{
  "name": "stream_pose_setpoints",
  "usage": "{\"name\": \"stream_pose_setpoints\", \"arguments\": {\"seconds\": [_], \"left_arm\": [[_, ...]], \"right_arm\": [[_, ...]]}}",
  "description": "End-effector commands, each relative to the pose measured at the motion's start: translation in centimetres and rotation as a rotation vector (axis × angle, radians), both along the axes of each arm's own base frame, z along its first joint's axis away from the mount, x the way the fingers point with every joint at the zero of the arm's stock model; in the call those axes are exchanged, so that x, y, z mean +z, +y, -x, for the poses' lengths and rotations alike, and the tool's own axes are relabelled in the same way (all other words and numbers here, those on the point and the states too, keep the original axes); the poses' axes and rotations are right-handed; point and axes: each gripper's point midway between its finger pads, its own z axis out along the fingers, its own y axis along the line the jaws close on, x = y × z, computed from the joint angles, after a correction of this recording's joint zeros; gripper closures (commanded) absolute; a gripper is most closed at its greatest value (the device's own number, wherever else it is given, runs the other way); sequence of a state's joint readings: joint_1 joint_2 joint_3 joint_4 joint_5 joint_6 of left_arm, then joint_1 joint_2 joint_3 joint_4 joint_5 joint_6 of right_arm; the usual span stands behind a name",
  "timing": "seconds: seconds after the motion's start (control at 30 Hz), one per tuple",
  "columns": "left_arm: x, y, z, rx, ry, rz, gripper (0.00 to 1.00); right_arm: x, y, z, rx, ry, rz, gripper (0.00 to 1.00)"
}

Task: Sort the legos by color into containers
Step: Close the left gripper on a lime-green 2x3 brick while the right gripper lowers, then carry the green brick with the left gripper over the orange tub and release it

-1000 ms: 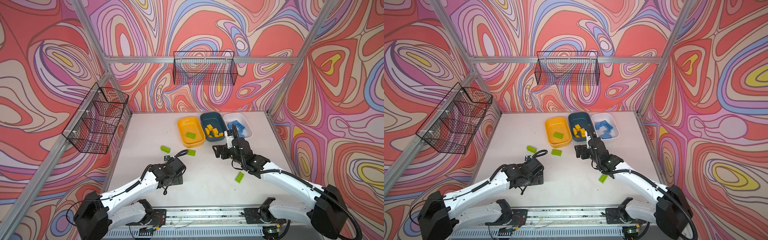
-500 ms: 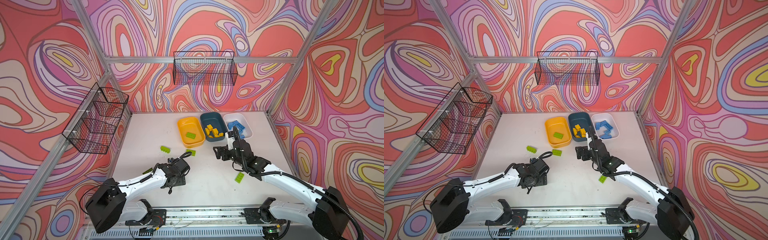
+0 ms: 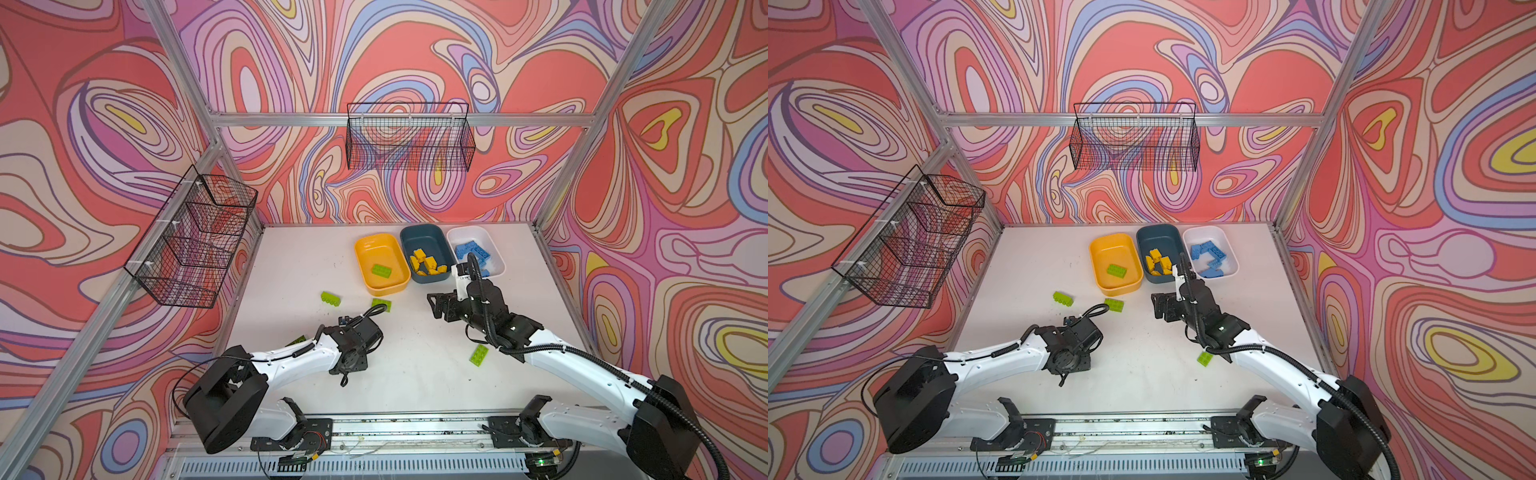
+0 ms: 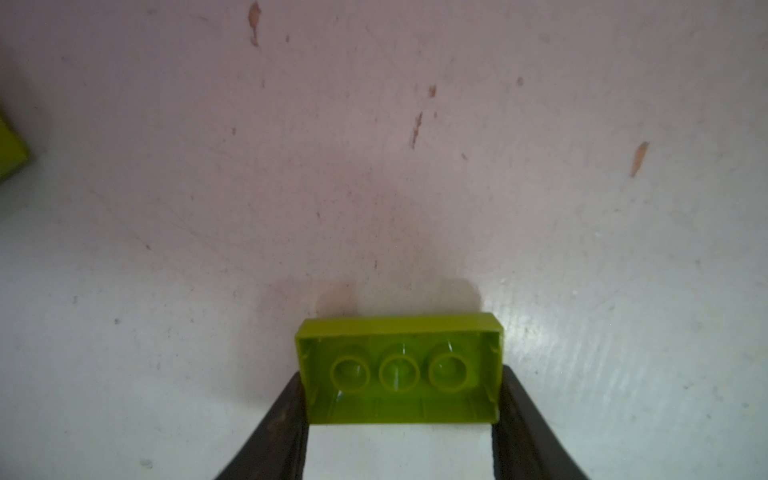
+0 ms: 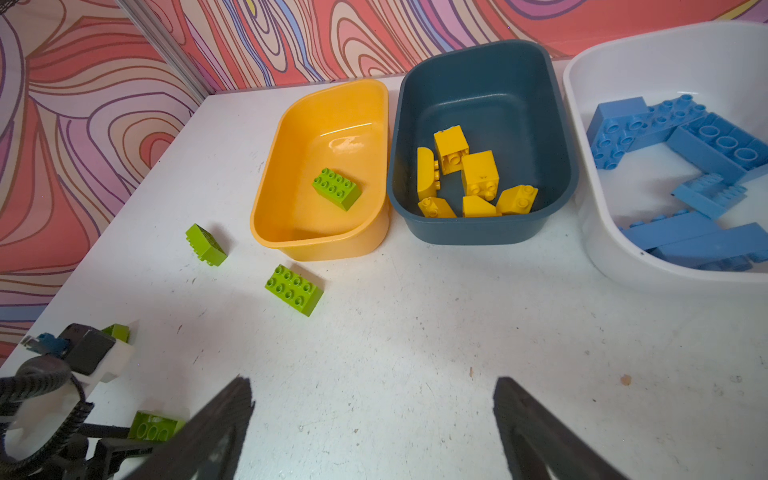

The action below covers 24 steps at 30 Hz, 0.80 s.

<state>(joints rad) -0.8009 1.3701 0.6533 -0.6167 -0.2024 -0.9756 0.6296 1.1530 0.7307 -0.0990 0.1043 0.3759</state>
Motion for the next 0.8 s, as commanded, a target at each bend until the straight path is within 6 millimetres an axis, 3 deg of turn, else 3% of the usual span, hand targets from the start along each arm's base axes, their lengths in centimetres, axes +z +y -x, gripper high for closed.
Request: {"name": "stream_pose_setpoints", "arguments": {"seconds": [0.0, 0.17, 0.37, 0.63, 0.77], "left_arm": [[-0.6, 0.5, 0.5, 0.017, 0.01, -0.017, 0.54], [0.8, 0.4, -0.1, -0.003, -0.018, -0.023, 0.54], [4.1, -0.9, -2.0, -0.06, -0.091, 0.0, 0.55], [9.2, -3.5, -6.4, -0.161, -0.183, 0.006, 0.54], [11.0, -4.8, -9.3, -0.189, -0.212, 0.025, 0.55]], "right_arm": [[0.1, -0.3, 0.0, -0.015, -0.012, -0.004, 0.05], [0.0, -0.3, 0.0, -0.014, -0.008, -0.006, 0.05], [0.0, -0.1, 0.1, -0.007, 0.002, -0.015, 0.05], [0.0, 0.3, 0.4, 0.005, 0.02, -0.043, 0.05], [-1.1, 0.2, 0.9, 0.008, 0.053, -0.047, 0.06]]}}
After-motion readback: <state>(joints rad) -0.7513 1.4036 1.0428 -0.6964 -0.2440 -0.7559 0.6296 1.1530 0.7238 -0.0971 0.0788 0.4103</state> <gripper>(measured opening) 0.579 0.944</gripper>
